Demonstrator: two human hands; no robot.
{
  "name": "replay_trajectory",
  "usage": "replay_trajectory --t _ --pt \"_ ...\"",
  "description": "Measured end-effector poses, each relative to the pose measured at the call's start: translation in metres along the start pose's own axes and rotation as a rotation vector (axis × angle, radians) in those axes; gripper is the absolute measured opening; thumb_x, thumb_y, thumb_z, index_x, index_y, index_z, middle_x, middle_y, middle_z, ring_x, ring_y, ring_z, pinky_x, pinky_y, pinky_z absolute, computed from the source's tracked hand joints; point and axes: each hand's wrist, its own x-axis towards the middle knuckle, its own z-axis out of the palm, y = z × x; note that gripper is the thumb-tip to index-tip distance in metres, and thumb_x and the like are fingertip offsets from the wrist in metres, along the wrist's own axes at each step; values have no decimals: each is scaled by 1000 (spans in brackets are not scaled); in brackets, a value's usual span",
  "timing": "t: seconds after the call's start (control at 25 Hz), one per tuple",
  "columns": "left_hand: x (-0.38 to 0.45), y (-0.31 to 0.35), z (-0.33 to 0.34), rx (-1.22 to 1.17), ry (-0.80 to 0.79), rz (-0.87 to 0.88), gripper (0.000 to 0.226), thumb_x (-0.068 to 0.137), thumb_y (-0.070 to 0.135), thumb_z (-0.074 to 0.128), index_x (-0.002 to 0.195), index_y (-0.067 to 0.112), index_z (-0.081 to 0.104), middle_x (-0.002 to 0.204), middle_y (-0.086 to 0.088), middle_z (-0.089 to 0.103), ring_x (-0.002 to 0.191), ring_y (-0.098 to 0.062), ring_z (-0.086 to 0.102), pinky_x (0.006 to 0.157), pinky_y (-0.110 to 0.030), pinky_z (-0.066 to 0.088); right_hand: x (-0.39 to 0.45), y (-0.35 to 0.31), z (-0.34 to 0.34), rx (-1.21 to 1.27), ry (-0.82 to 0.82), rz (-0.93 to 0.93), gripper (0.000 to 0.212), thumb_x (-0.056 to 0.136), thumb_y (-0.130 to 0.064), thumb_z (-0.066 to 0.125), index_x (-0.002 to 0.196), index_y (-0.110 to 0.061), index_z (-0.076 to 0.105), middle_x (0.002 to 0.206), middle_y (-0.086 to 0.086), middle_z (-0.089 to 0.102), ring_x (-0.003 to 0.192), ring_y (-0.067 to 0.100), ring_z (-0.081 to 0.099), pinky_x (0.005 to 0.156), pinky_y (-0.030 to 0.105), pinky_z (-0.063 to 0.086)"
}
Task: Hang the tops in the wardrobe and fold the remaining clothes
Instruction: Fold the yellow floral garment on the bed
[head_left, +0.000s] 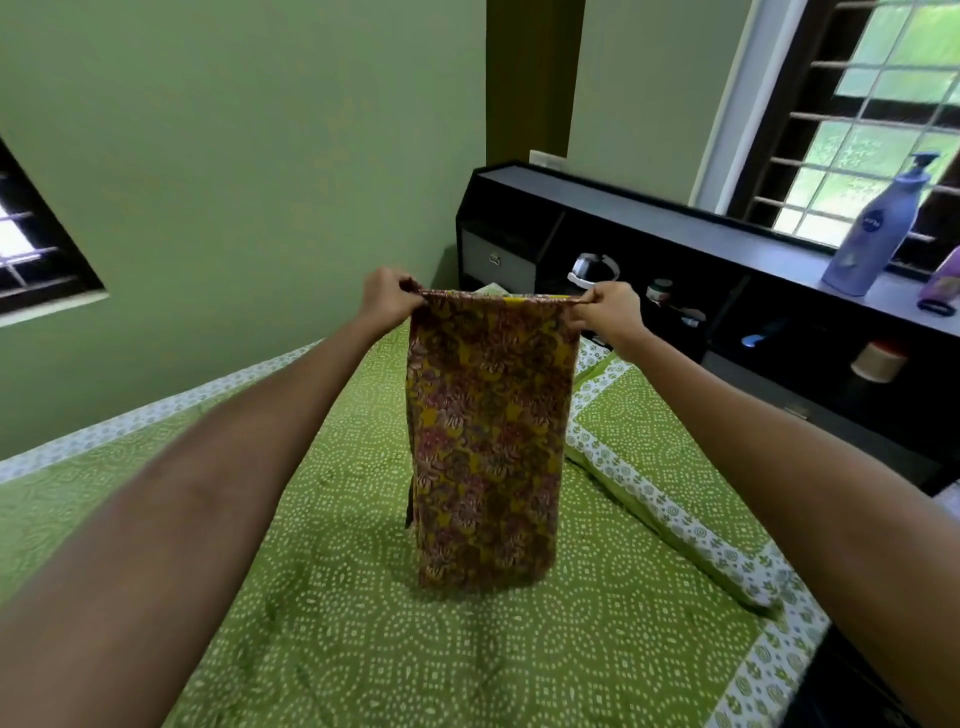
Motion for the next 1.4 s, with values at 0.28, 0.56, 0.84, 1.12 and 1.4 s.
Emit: replay_trajectory --t 0.28,0.56,0.84,1.12,1.4 --pt "15 -4 20 -100 69 39 20 78 5 70 97 -1 72 94 -17 70 87 -19 64 59 -12 38 18 10 -1 -58 86 -90 8 77 -1 67 69 1 66 62 -6 58 64 -2 53 64 16 46" --pt "-139 -91 78 -130 -11 -91 14 74 5 73 86 -1 72 86 -16 70 79 -19 59 67 -27 42 -117 106 26 -314 -67 -79 9 78 -3 69 72 3 70 75 15 70 57 17 56 56 30 48" --pt "-370 -203 160 44 -452 -350 22 78 9 72 92 -8 69 91 -25 67 86 -33 63 69 -34 41 -331 244 59 -533 -506 191 5 76 -3 69 74 0 73 80 17 72 64 10 65 56 22 41" --pt "-502 -262 195 209 -759 -263 17 79 3 63 92 -6 69 97 -25 65 90 -35 63 77 -37 45 -467 311 90 -807 -713 346 19 88 -15 56 100 -15 71 97 11 69 89 27 64 69 30 47" --pt "-553 -280 242 602 -1111 -190 30 88 26 51 112 9 61 116 -12 62 106 -29 60 83 -34 47 -537 365 119 -750 -816 496 21 93 -15 49 103 -6 64 93 10 65 81 22 61 74 27 51"
